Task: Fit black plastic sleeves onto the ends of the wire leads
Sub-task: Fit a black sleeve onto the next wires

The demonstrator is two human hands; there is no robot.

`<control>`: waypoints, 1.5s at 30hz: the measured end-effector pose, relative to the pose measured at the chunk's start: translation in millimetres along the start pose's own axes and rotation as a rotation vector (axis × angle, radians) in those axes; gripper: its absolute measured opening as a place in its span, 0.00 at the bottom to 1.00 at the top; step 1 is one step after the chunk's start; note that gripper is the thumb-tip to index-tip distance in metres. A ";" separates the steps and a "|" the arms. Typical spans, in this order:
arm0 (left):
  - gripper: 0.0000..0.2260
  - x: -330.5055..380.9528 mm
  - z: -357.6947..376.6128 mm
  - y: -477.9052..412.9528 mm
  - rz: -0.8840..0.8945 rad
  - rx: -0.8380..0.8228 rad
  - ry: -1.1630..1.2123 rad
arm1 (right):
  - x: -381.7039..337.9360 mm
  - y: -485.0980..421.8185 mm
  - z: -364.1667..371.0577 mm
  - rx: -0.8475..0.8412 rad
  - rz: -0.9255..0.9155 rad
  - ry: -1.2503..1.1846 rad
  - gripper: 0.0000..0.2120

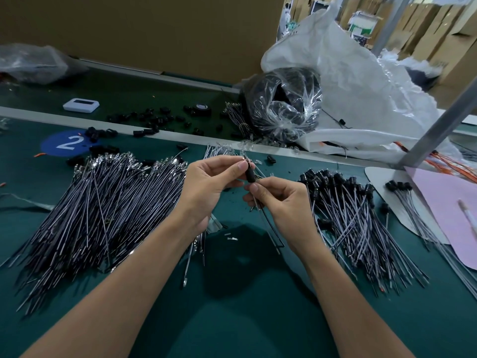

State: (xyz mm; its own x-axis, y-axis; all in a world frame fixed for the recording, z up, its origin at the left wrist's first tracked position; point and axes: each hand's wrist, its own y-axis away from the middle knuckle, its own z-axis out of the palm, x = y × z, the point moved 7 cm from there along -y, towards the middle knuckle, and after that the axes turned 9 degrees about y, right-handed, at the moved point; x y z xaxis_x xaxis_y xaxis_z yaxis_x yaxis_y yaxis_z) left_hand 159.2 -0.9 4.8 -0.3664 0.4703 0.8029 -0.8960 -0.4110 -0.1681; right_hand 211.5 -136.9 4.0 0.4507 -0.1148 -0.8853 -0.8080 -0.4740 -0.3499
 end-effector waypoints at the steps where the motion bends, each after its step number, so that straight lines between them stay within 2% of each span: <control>1: 0.06 0.0 -0.2 -0.2 0.003 0.006 0.005 | -0.5 0.1 -0.6 0.008 -0.011 0.015 0.02; 3: 0.03 0.0 0.5 -0.1 0.011 0.007 -0.004 | -2.7 0.2 -1.4 0.030 -0.040 0.051 0.03; 10: 0.05 0.6 -0.6 -0.5 0.039 0.019 -0.080 | -7.4 2.9 -2.1 0.100 -0.097 0.182 0.05; 12: 0.03 1.0 -0.3 0.0 0.033 0.011 -0.049 | -7.3 3.5 -1.4 0.110 -0.094 0.188 0.05; 17: 0.09 1.5 -1.3 0.3 0.028 0.023 0.008 | -7.0 5.1 -1.7 0.141 -0.086 0.175 0.04; 21: 0.07 2.0 -4.2 -0.8 0.045 0.032 0.010 | -9.0 6.2 -2.2 0.163 -0.100 0.159 0.03; 37: 0.08 4.0 -2.9 -0.5 0.041 -0.005 -0.009 | -10.4 6.5 -0.2 0.133 -0.107 0.182 0.03; 45: 0.02 7.0 -0.9 1.1 0.072 -0.018 -0.050 | -9.9 6.1 -0.5 0.121 -0.073 0.144 0.04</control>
State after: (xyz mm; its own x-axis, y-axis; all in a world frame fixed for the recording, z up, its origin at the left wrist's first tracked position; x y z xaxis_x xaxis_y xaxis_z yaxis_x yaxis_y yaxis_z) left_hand 155.4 2.6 9.7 -0.4176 0.4001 0.8158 -0.8723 -0.4279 -0.2367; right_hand 202.2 -139.1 10.8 0.5528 -0.2119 -0.8059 -0.8068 -0.3782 -0.4540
